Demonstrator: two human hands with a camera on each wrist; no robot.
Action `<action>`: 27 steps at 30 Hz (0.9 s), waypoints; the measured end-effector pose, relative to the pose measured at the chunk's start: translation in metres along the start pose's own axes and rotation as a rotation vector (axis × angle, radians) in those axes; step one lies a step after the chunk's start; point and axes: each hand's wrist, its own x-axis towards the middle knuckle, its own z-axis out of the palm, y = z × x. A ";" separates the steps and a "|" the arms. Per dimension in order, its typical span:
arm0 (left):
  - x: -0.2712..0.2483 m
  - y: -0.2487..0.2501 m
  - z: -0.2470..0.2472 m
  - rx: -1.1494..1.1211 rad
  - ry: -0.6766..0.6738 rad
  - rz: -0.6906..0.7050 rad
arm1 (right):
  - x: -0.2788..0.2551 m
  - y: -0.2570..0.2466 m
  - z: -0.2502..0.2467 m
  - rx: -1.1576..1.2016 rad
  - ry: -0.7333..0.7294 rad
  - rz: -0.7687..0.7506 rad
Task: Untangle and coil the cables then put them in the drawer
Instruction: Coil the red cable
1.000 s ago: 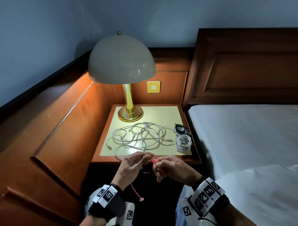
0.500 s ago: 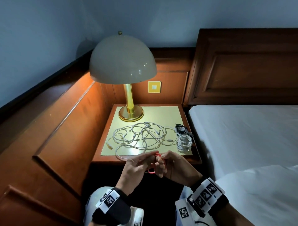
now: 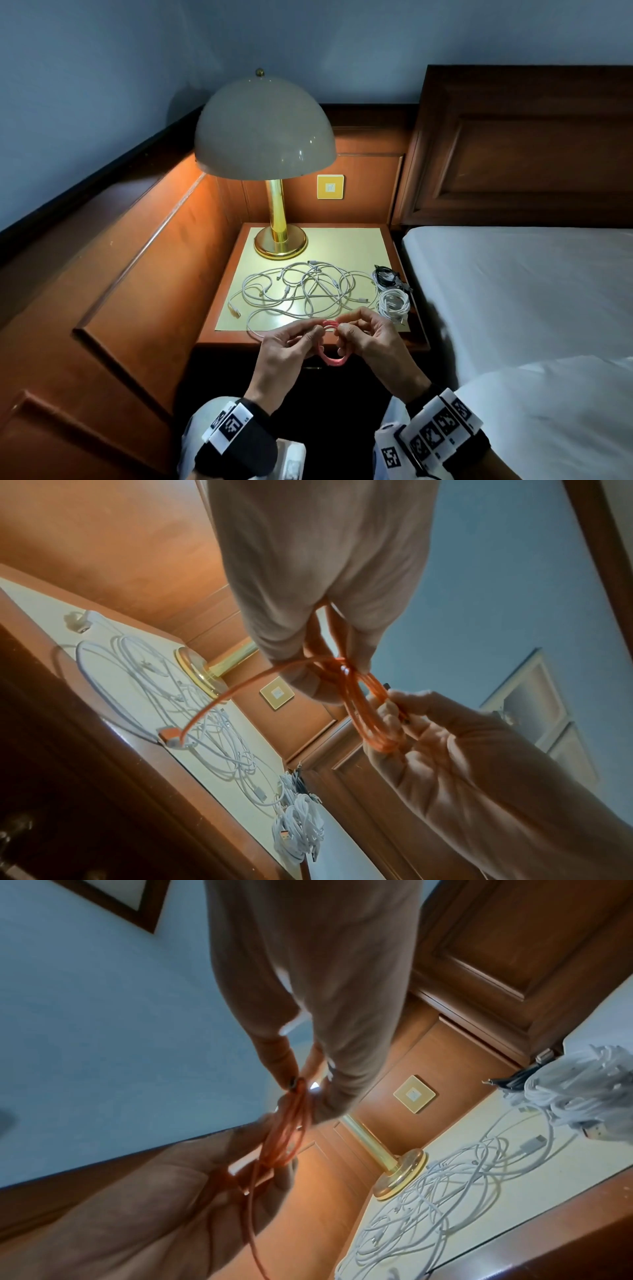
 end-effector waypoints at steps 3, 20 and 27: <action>-0.001 0.004 0.000 -0.092 -0.039 -0.063 | 0.002 0.002 0.000 0.008 0.057 -0.029; -0.002 0.014 0.010 -0.108 0.057 0.008 | -0.018 0.093 0.019 0.076 -0.085 0.686; -0.005 0.013 0.007 -0.148 0.052 -0.024 | -0.004 0.092 0.036 0.529 0.097 0.553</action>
